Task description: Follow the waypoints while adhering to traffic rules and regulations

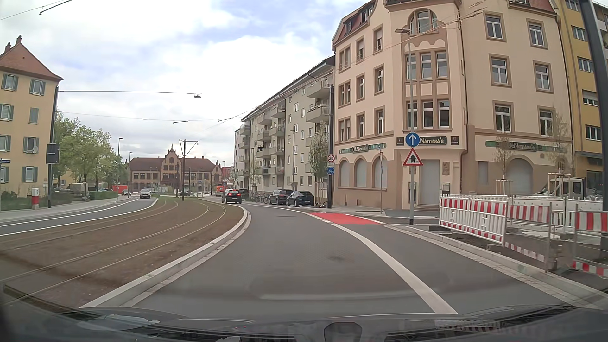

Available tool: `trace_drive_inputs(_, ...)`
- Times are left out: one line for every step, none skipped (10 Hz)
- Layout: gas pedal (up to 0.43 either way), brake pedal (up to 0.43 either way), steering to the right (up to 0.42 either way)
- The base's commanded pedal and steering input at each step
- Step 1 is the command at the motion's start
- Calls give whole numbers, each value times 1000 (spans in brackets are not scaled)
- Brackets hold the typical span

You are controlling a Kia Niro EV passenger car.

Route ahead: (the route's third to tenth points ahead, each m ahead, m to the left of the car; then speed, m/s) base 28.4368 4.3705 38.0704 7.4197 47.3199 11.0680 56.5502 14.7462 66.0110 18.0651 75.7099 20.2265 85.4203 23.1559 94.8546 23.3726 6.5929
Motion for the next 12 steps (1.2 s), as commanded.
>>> trace_drive_inputs(110, 0, -9)
trace_drive_inputs(110, 0, -9)
trace_drive_inputs(110, 0, -11)
trace_drive_inputs(110, 0, -12)
trace_drive_inputs(110, 0, -14)
trace_drive_inputs(110, 0, -14)
trace_drive_inputs(98, 0, -14)
trace_drive_inputs(98, 0, -14)
trace_drive_inputs(98, 0, -16)
trace_drive_inputs(98, 0, -17)
trace_drive_inputs(98, 0, -20)
trace_drive_inputs(98, 0, -24)
